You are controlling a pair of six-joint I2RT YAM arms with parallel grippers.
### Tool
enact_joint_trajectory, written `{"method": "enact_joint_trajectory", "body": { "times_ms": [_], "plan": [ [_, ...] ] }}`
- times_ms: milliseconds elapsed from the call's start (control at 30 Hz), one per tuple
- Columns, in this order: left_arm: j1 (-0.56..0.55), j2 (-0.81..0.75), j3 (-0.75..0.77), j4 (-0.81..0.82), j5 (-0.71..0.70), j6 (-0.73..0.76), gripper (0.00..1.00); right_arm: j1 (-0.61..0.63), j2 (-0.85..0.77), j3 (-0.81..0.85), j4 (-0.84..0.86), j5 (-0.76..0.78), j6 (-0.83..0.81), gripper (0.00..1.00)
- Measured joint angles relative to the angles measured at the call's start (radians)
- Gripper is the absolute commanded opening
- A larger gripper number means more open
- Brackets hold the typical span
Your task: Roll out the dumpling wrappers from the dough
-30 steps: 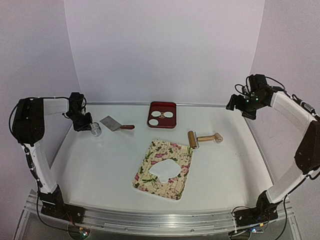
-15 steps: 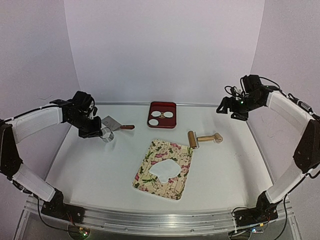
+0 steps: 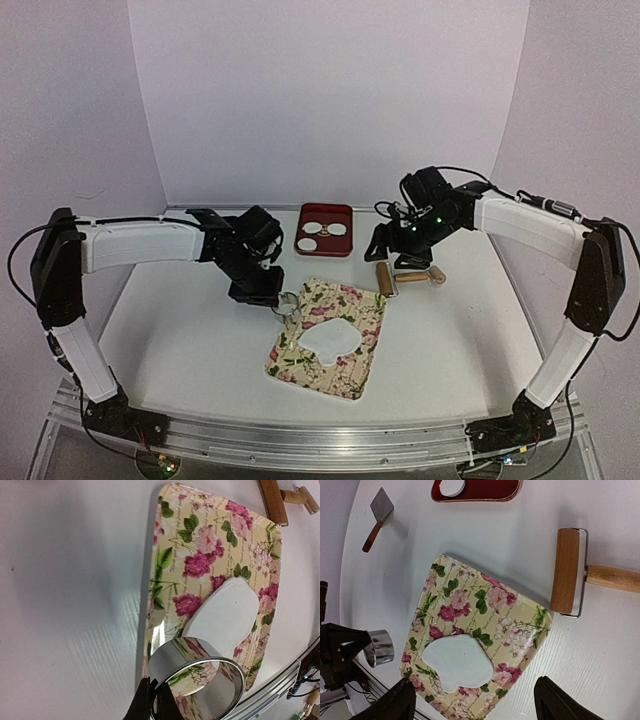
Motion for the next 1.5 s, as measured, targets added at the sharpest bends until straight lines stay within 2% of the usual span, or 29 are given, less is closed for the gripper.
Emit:
{"method": "enact_joint_trajectory", "body": {
  "times_ms": [567,1300,1500],
  "plan": [
    [-0.190,0.319,0.274,0.035,0.068,0.067,0.00,0.019,-0.063,-0.152,0.026,0.101,0.188,0.79],
    [-0.202,0.418,0.390,-0.058,-0.002,0.083,0.00,0.019,-0.082,-0.200,0.028,0.105,0.233,0.80],
    [-0.202,0.435,0.392,-0.063,0.000,0.075,0.23,0.019,-0.082,-0.200,0.028,0.084,0.222,0.81]
  ]
}}
